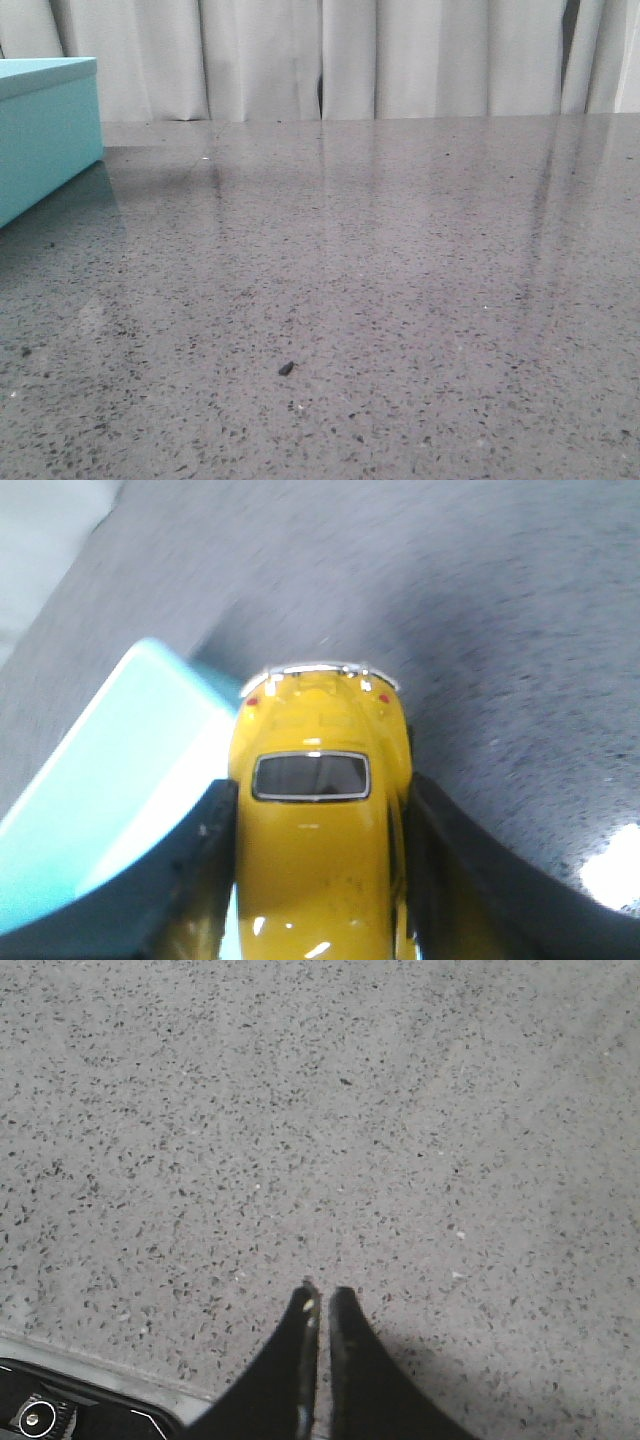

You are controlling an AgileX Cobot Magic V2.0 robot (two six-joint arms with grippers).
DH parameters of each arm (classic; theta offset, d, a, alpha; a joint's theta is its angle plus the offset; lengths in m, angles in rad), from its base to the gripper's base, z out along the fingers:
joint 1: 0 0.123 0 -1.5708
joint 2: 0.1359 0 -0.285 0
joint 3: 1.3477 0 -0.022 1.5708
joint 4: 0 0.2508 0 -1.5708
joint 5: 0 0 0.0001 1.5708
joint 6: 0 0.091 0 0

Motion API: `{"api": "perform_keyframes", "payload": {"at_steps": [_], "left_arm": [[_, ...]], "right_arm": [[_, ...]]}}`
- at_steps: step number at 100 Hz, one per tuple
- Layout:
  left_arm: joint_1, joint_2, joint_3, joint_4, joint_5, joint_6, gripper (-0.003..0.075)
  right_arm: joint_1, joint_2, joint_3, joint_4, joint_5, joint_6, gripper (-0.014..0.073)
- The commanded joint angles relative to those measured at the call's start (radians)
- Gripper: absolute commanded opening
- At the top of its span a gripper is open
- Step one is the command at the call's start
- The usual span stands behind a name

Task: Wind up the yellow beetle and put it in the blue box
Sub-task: 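Carry the beetle over the blue box and lower it inside with the left gripper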

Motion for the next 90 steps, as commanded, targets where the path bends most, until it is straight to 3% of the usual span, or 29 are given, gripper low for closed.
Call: {"api": "perform_keyframes", "payload": {"at_steps": [1,17,37,90], "left_arm": [[0.064,-0.063,-0.036,0.007,-0.043,-0.11,-0.0001],[0.168,-0.065,-0.026,0.001,-0.045,-0.237,-0.0001],[0.227,-0.035,0.061,0.001,-0.02,-0.313,-0.0001],[0.236,0.162,0.131,-0.007,0.018,-0.365,0.001]], "right_arm": [[0.002,0.013,-0.021,-0.033,-0.053,-0.004,-0.0048],[0.002,0.013,-0.021,-0.033,-0.053,-0.004,-0.0048],[0.002,0.013,-0.021,-0.033,-0.053,-0.004,-0.0048],[0.002,0.013,-0.021,-0.033,-0.053,-0.004,-0.0048]]}}
